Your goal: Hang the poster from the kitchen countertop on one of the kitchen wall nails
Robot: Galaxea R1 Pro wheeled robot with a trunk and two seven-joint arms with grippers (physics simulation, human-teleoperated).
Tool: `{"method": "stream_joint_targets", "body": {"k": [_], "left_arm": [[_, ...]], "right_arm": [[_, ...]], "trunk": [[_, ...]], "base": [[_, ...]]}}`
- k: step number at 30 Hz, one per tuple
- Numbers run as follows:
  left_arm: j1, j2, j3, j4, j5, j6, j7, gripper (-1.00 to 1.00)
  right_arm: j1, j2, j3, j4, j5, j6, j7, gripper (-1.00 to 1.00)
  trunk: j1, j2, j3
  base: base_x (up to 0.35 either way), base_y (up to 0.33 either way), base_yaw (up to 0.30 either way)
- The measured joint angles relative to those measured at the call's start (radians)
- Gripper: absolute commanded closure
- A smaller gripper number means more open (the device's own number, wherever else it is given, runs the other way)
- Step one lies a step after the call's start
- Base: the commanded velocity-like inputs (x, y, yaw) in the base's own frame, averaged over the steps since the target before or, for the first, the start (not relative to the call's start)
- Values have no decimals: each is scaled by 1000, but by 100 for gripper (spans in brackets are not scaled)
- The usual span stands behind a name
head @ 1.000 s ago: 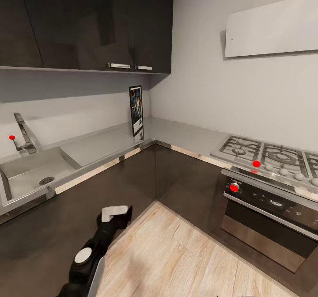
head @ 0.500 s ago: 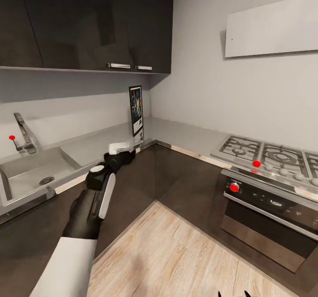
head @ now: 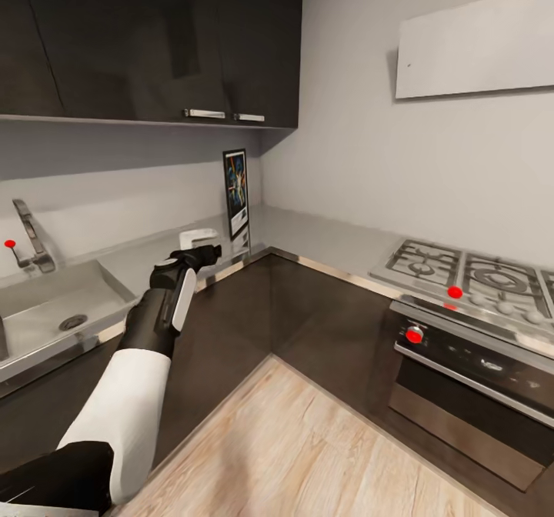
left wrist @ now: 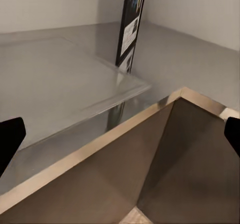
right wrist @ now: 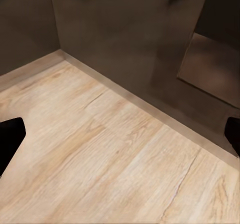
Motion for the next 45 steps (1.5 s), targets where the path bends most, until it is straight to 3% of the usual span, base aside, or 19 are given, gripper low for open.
{"method": "stream_joint_targets", "body": {"k": [27, 37, 40, 41, 45], "left_arm": [[0, 1, 1, -35, 1, 1, -37, -100], [0, 0, -3, -19, -2, 2, -36, -100], [-53, -2, -6, 72, -3, 1, -35, -100], [-136, -3, -7, 194, -3, -8, -33, -100], [-252, -2, -8, 378, -3, -63, -29, -100]], "right_arm": [[0, 0, 6, 41, 1, 0, 0, -100], [0, 0, 6, 45, 2, 0, 0, -100], [0, 1, 7, 46, 2, 0, 0, -100], [0, 1, 6, 48, 2, 0, 0, -100], [0, 3, 6, 48, 2, 0, 0, -100]], "trunk": [[0, 0, 0], [1, 0, 0], [1, 0, 0], [1, 0, 0], [1, 0, 0]], "base": [[334, 0, 0], [85, 0, 0], [5, 0, 0], [2, 0, 0], [1, 0, 0]]}}
